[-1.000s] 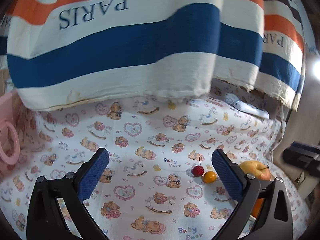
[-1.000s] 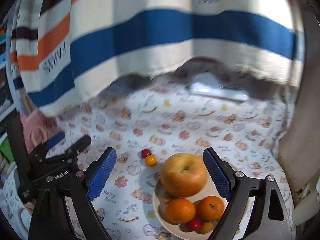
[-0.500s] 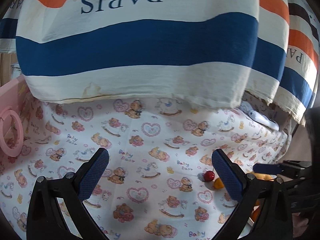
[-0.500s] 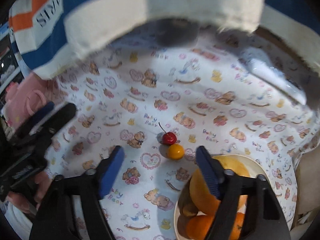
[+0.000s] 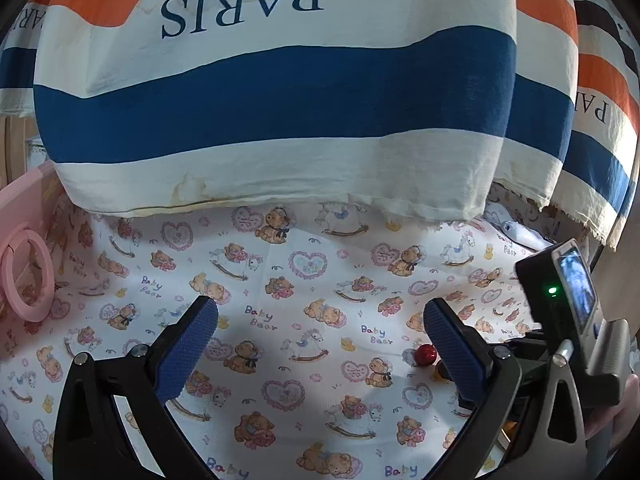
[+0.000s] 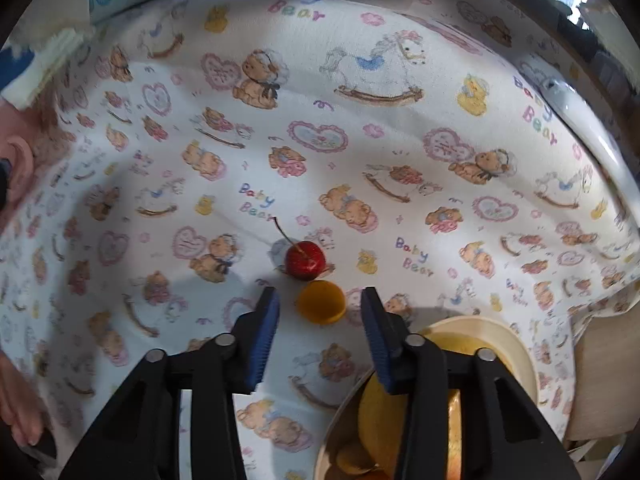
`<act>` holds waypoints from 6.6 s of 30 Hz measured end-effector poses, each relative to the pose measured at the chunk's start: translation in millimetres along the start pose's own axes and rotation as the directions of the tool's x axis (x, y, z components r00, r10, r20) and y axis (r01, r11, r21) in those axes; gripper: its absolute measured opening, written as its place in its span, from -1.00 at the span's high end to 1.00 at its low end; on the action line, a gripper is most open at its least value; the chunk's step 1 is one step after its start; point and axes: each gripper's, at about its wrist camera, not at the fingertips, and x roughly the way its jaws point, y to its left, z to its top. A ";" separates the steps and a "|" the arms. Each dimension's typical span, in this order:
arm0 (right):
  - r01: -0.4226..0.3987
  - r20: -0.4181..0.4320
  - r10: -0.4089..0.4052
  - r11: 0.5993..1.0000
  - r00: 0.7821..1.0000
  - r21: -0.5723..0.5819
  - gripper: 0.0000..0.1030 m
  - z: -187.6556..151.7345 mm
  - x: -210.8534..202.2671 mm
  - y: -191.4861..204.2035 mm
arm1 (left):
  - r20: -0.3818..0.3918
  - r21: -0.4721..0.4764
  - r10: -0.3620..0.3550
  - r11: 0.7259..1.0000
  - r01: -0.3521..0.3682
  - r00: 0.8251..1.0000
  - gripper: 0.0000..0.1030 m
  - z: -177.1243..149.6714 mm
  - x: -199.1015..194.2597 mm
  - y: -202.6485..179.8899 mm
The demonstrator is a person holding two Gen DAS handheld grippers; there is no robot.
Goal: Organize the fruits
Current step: 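Grasp the small orange fruit with the right gripper, then lift the small orange fruit with the right gripper while the left grasps the red cherry, then carry the cherry and small orange fruit over the plate with both grippers, then lower both fruits onto the plate and open both grippers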
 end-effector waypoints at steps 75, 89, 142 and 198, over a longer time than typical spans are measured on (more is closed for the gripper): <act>-0.185 0.418 0.054 0.942 0.907 0.281 0.43 -82.2 -97.4 -43.3 | -0.222 0.195 -0.019 0.979 0.064 0.975 -0.88 -9.2 8.8 -40.3; -0.070 0.441 -0.169 0.876 0.881 0.477 0.43 -97.1 -112.3 -112.8 | -0.475 0.227 0.017 0.968 0.104 0.880 -0.14 -16.0 86.2 -106.8; -0.161 0.313 -0.067 0.746 0.947 0.647 0.43 -137.3 -125.3 -194.4 | -0.465 0.295 -0.294 0.838 0.459 0.835 0.50 -40.5 12.8 -215.4; -0.206 0.332 -0.020 0.750 0.943 0.629 -0.07 -129.2 -107.2 -189.4 | -0.416 0.374 -0.214 0.845 0.381 0.884 0.00 -55.4 -17.5 -213.2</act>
